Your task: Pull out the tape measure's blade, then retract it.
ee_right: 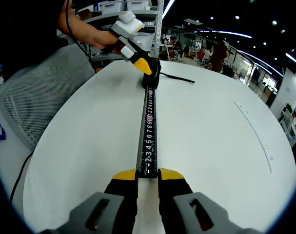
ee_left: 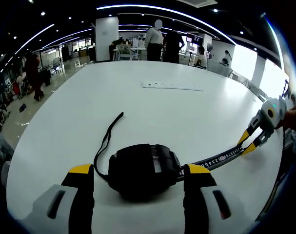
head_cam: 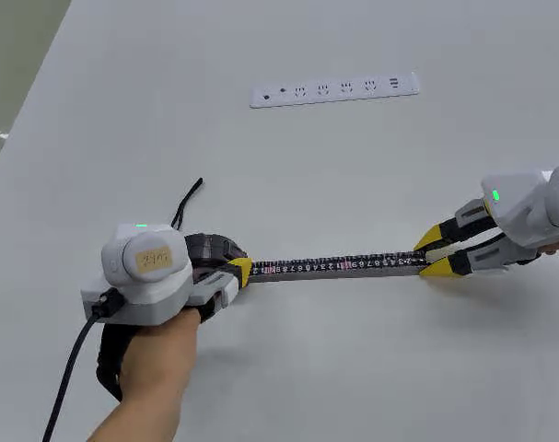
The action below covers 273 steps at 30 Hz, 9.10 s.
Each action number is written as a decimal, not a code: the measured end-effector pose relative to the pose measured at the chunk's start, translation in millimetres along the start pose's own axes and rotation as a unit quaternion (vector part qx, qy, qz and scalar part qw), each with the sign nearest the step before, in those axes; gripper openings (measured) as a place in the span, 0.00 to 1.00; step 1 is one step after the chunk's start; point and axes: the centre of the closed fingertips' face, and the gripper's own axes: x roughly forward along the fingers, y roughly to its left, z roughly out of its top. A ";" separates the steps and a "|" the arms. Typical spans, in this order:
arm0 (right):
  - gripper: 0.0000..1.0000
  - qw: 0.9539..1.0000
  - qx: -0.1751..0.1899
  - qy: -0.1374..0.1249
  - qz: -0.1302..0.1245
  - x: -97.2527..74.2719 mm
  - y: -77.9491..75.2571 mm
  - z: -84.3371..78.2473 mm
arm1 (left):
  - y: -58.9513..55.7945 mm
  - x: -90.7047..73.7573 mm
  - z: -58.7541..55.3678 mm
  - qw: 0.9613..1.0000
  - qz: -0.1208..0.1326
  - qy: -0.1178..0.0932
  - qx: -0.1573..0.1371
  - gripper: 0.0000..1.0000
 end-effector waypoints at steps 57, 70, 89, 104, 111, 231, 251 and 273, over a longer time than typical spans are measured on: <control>0.15 1.000 -0.006 0.008 -0.013 -4.2 -1.5 3.8 | -3.4 7.3 -5.8 0.999 0.032 0.033 -0.017 0.56; 0.15 1.000 -0.008 0.004 -0.011 -0.4 0.8 9.7 | -4.6 4.5 -7.0 0.999 0.028 0.037 -0.019 0.56; 0.15 1.000 -0.011 0.003 -0.009 1.4 0.1 14.3 | -3.7 4.9 -6.6 0.999 0.026 0.041 -0.020 0.56; 0.15 1.000 -0.011 0.002 -0.005 6.3 0.5 19.3 | -3.6 5.7 -6.9 0.999 0.025 0.042 -0.020 0.56; 0.15 1.000 -0.012 0.001 -0.004 8.2 0.1 21.0 | -3.8 5.8 -6.6 0.999 0.025 0.042 -0.021 0.56; 0.15 0.999 -0.054 0.006 0.003 22.7 -4.3 38.6 | -2.9 1.8 -8.4 0.997 -0.002 0.059 -0.044 0.56; 0.15 0.998 -0.058 -0.002 0.005 28.2 -3.7 49.3 | -2.0 1.8 -8.1 0.997 -0.004 0.060 -0.044 0.56; 0.15 0.998 -0.062 -0.004 0.008 32.9 -5.0 54.6 | -2.0 3.0 -8.1 0.997 -0.007 0.060 -0.049 0.56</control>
